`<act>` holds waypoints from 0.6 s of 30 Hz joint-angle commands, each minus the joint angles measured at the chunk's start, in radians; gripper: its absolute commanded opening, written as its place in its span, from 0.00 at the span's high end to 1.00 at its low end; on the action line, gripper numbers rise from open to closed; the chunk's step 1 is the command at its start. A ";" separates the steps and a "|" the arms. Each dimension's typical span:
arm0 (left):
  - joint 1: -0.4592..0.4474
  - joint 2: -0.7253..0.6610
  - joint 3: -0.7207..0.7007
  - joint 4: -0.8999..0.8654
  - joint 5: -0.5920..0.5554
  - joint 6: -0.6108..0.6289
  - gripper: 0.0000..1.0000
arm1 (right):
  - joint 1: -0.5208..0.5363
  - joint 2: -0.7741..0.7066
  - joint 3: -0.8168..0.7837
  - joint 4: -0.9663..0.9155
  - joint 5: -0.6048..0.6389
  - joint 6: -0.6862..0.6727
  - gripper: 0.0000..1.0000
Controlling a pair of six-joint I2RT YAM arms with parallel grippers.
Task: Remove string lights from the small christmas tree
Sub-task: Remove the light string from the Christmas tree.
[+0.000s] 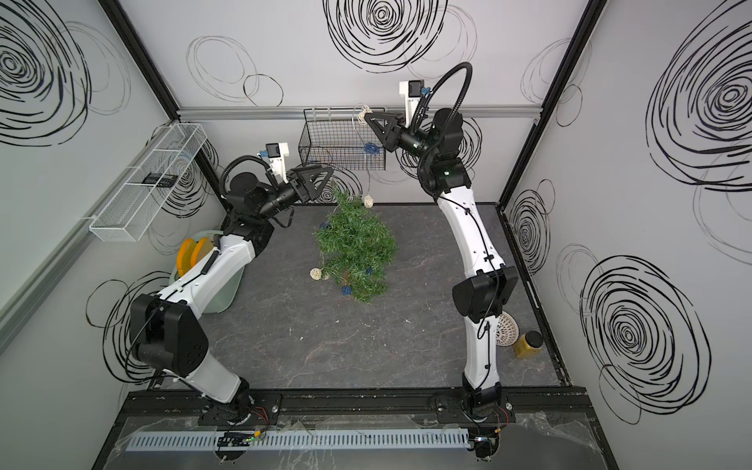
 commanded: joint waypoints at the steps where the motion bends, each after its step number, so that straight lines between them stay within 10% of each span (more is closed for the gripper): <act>1: -0.025 0.024 0.052 -0.001 0.039 0.092 0.04 | 0.021 0.029 0.039 0.058 -0.036 0.032 0.84; 18: -0.073 0.129 0.157 -0.087 0.052 0.190 0.12 | 0.064 0.057 0.064 0.094 -0.057 0.069 0.84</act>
